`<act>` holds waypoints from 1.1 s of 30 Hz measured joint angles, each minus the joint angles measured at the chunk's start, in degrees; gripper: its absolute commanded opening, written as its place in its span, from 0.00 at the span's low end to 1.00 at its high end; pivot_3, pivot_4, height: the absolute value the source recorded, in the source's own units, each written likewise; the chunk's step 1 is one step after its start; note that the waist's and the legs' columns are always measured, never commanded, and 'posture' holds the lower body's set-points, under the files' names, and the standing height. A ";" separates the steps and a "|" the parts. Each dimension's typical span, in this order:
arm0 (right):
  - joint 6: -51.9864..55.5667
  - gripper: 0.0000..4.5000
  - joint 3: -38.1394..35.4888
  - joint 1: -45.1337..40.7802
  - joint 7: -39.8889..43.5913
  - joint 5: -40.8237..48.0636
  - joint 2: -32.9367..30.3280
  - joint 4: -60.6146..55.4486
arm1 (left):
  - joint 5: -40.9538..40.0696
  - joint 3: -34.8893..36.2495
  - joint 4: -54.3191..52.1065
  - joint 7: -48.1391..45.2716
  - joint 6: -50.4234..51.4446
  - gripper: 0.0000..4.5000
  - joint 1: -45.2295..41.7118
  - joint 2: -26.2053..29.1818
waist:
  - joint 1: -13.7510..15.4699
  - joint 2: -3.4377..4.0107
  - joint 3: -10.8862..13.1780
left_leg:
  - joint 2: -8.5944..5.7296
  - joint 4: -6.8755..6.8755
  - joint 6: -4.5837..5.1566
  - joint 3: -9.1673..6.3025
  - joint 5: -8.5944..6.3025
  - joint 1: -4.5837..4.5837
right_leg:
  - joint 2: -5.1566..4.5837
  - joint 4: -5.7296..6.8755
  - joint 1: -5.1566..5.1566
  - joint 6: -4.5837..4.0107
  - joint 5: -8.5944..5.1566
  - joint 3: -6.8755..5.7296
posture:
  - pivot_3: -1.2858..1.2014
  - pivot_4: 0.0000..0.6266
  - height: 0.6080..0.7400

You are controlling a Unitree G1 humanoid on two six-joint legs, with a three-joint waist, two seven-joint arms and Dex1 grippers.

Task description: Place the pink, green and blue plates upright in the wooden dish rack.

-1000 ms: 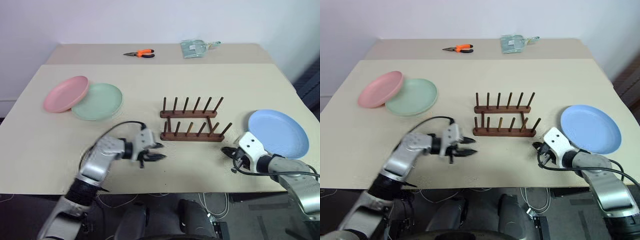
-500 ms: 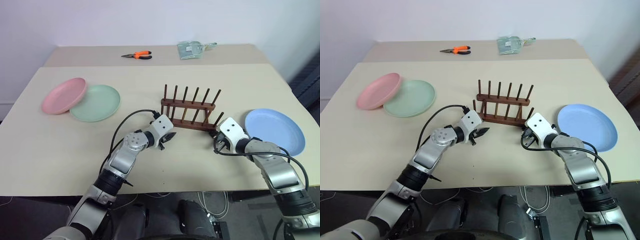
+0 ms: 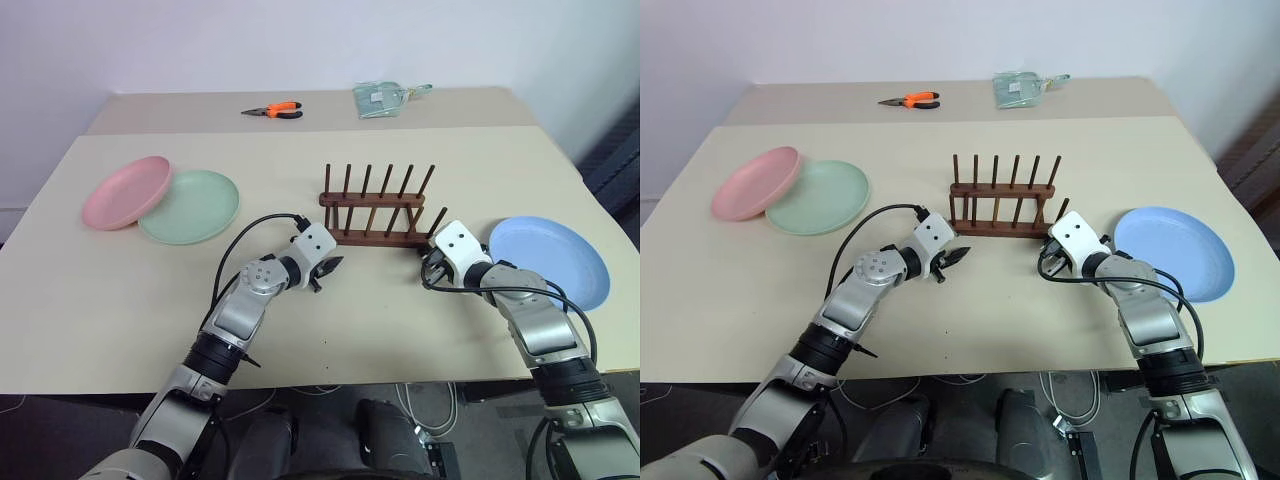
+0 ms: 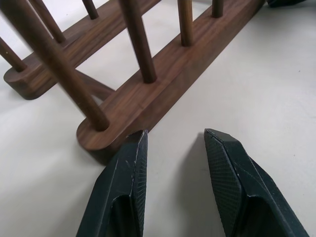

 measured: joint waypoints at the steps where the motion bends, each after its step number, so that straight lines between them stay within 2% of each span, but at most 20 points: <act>1: -0.43 0.00 0.00 -0.02 -0.35 -0.51 0.00 0.24 | -0.02 0.00 -0.36 -0.02 0.35 0.41 0.09 0.11 | 0.00 0.00 0.00 | 0.00 0.00 0.00 0.00 0.00 -0.02 | 0.00 0.00 -0.02 0.00 0.00 0.00 | 0.52 0.24 1.00; 3: -0.49 0.00 -0.03 -0.01 -0.15 -0.50 -0.01 0.22 | -0.17 0.04 -1.44 -0.33 1.00 0.41 0.61 0.59 | -0.08 0.00 0.00 | 0.00 -0.01 0.00 0.00 0.00 -0.02 | 0.00 0.00 -0.04 0.00 0.00 0.00 | 0.52 0.24 1.00; 4: 0.19 0.11 -0.30 0.17 1.00 0.28 -0.13 -0.49 | -0.68 0.28 -2.88 -0.83 1.68 0.46 1.50 1.22 | -0.16 0.01 0.00 | 0.00 -0.03 0.00 0.01 0.00 -0.03 | 0.00 0.00 -0.05 -0.01 0.00 0.01 | 0.52 0.24 1.00; 6: 2.91 0.26 -1.04 1.89 5.16 4.08 -0.81 -5.55 | -4.23 3.24 -7.25 -3.21 4.15 0.59 4.55 3.21 | -0.49 0.01 0.00 | 0.03 -0.14 0.00 0.00 0.00 -0.05 | 0.00 0.00 -0.14 -0.03 0.01 0.02 | 0.52 0.24 1.00; 10: 7.39 0.70 -1.77 4.85 11.97 11.02 -3.57 -18.26 | -17.12 16.31 -17.24 -8.07 10.47 1.00 10.65 7.80 | -1.07 0.04 0.06 | 0.10 -0.30 -0.07 -0.02 0.04 -0.12 | 0.00 0.01 -0.32 -0.13 0.07 0.03 | 0.52 0.24 1.00; 13: 9.47 0.70 -1.31 3.95 13.65 13.13 -3.86 -23.43 | -25.43 31.45 -20.18 1.23 16.10 1.00 5.48 5.84 | -0.45 -0.03 0.08 | 0.09 -0.11 -0.09 -0.15 0.05 -0.10 | 0.01 0.01 -0.13 -0.02 0.00 -0.05 | 0.52 0.24 1.00; 16: 9.58 0.70 0.35 2.68 14.32 12.96 -3.64 -23.56 | -30.10 45.23 -22.47 17.94 19.17 1.00 -2.73 0.51 | 0.27 -0.10 0.05 | 0.02 -0.07 -0.09 -0.11 0.05 -0.08 | -0.04 -0.11 -0.03 0.02 0.00 -0.05 | 0.52 0.24 1.00; 21: 6.43 0.70 4.18 -0.06 14.67 11.09 -2.34 -18.89 | -32.49 59.93 -28.76 47.87 16.77 1.00 -8.11 -12.23 | 0.45 -0.21 0.08 | -0.07 -0.09 -0.29 -0.07 0.13 -0.15 | -0.08 -0.28 -0.05 -0.07 0.15 -0.01 | 0.52 0.24 1.00; 23: 5.58 0.70 4.47 -0.32 14.89 10.53 -2.33 -17.44 | -32.65 63.11 -30.14 55.40 17.83 1.00 -6.55 -14.19 | 0.43 -0.29 0.12 | -0.06 -0.13 -0.34 -0.03 0.16 -0.15 | -0.05 -0.26 -0.10 -0.07 0.15 0.00 | 0.52 0.24 1.00; 28: 2.76 0.70 6.07 -1.42 15.45 9.00 -2.28 -14.69 | -39.35 70.18 -28.76 65.23 19.63 1.00 -5.31 -13.79 | 0.55 -0.63 0.28 | -0.06 -0.08 -0.20 -0.06 0.08 -0.13 | -0.03 -0.17 -0.08 0.04 0.07 -0.01 | 0.52 0.24 1.00; 33: 2.19 0.70 6.28 -1.62 15.18 8.39 -1.37 -13.87 | -46.76 73.35 -17.11 64.51 24.01 1.00 -5.81 -4.17 | 0.52 -0.64 0.28 | -0.07 -0.05 -0.23 -0.09 0.11 -0.11 | 0.01 -0.01 -0.11 0.02 0.08 -0.02 | 0.52 0.24 1.00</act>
